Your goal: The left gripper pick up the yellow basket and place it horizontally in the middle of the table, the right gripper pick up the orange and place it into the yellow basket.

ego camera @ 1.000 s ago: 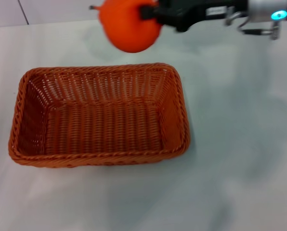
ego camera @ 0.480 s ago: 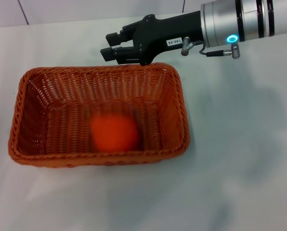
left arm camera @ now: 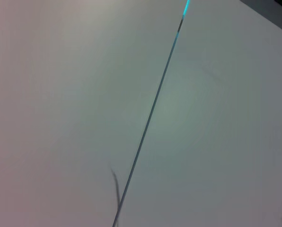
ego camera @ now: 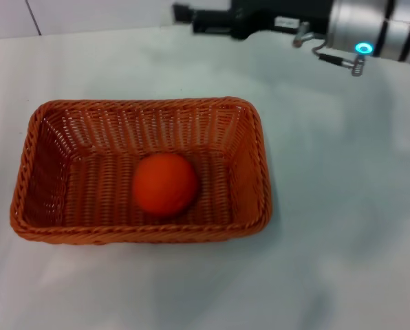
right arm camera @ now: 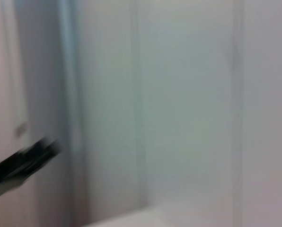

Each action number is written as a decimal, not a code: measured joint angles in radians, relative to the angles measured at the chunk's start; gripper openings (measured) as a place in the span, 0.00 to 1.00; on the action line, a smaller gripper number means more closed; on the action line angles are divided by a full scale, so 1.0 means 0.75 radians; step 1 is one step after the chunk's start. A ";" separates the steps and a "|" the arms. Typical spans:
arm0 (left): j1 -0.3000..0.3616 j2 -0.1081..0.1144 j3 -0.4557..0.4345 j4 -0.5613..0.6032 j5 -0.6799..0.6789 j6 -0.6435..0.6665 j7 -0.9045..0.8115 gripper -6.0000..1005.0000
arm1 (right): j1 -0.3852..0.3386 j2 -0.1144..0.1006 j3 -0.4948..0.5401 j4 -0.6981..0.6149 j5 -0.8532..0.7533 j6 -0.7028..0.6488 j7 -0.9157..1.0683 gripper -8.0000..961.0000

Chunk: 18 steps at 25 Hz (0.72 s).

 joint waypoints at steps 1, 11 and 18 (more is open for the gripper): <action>0.003 0.000 -0.003 -0.004 0.000 0.002 0.002 0.52 | -0.024 0.000 0.004 0.054 0.127 0.025 -0.102 0.77; 0.026 0.000 -0.012 -0.052 -0.002 0.000 0.124 0.52 | -0.105 0.011 0.036 0.649 1.226 -0.049 -1.059 0.98; 0.031 -0.002 -0.029 -0.160 -0.002 0.000 0.302 0.52 | -0.117 0.011 0.052 0.758 1.515 -0.053 -1.089 0.98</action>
